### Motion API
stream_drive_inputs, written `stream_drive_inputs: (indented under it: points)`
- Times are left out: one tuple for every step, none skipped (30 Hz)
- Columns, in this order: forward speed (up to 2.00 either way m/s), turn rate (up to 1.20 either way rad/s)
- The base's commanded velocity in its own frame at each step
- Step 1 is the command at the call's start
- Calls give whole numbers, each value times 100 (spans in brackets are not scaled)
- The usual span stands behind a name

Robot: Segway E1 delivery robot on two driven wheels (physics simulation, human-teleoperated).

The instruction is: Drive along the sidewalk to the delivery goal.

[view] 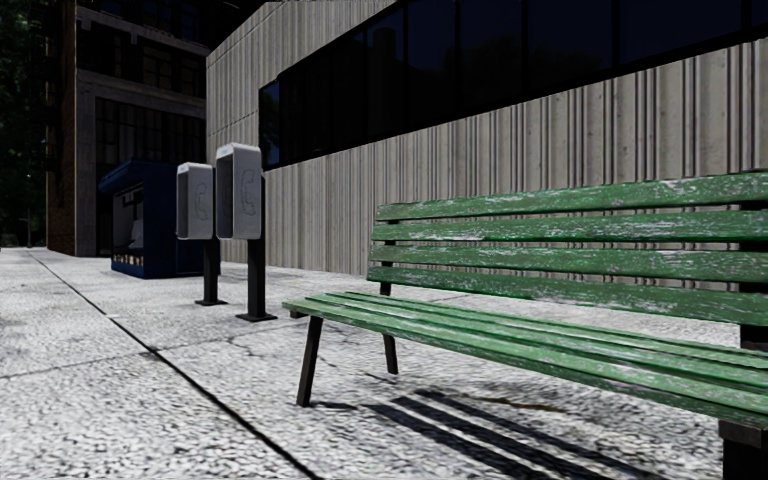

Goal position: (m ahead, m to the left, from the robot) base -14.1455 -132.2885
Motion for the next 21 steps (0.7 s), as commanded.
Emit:
stream_drive_inputs:
  points:
    - [0, -54]
    - [0, -54]
    - [0, -55]
    - [0, -56]
    - [0, -59]
    - [0, -59]
    - [0, -63]
    - [0, -70]
    - [0, -74]
    - [0, -74]
    - [0, -75]
    - [0, -75]
    - [0, -75]
    - [0, -75]
    - [0, -75]
    - [0, -75]
    - [0, -75]
    - [0, -75]
    - [0, -75]
    - [0, -75]
    - [0, -75]
